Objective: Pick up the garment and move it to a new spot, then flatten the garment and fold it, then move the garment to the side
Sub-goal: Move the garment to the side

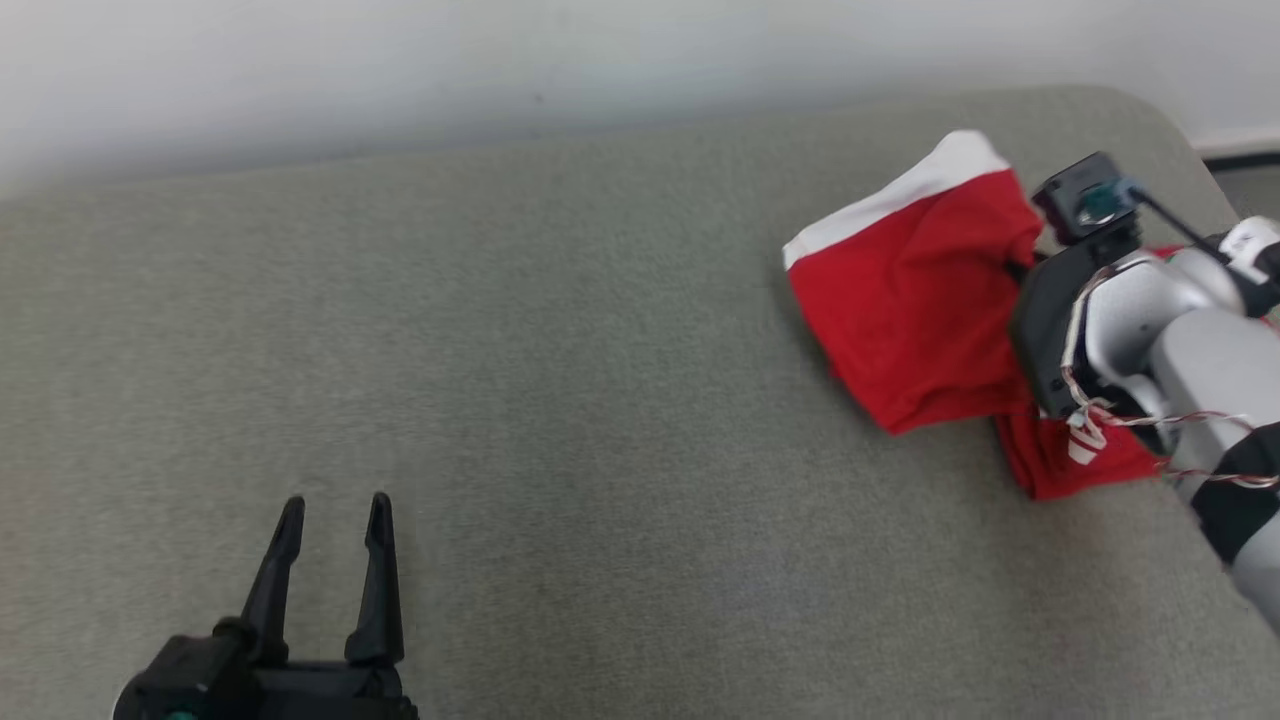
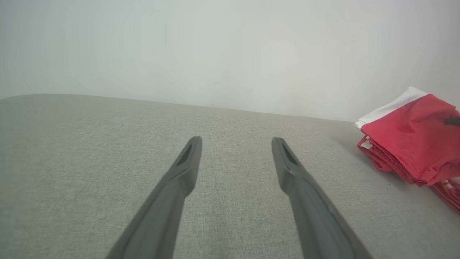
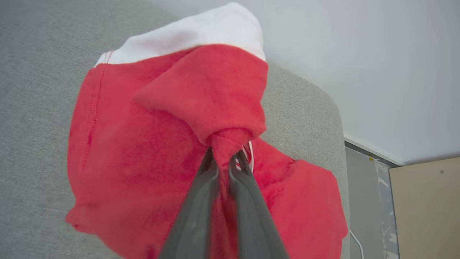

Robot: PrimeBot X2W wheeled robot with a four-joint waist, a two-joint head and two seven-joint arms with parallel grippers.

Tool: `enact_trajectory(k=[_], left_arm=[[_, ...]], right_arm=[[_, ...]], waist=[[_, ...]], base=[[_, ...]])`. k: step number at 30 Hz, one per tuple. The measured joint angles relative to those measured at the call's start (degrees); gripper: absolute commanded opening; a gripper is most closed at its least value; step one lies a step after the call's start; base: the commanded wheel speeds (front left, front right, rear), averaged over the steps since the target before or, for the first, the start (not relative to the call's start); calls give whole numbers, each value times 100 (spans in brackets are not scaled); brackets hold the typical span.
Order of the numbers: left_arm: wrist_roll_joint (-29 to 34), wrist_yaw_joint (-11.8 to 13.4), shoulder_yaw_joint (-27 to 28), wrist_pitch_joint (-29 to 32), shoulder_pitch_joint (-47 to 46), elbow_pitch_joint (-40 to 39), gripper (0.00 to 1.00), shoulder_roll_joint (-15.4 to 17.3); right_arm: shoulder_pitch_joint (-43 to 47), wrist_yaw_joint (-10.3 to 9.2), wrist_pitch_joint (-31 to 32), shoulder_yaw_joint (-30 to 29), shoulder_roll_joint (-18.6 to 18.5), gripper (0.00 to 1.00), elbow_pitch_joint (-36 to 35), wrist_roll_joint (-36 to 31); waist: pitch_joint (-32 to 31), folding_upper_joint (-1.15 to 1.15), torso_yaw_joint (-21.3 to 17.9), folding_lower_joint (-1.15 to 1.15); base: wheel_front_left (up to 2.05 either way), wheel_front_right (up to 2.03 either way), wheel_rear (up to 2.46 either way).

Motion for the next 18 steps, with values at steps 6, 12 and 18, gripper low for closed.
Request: enact_trajectory(k=[6,12,18], left_arm=[[149,-60,-21,0,-244,-26,100,-1],[281,-201,51,0,-326,-23,100,1],[355,-290,90,0,-432,-25,100,1]], right_arm=[[-54,1,-159,-16,-441,0,59,-187],[-125,1,-274,-20,-980,0,244,-510],[-85,1,-524,-411,-1118,0,560,-922]], waist=[[406,0,-274,0],[746,0,-430,1],[986,0,-449,0]], base=[[0,0,0],[0,0,0],[0,0,0]])
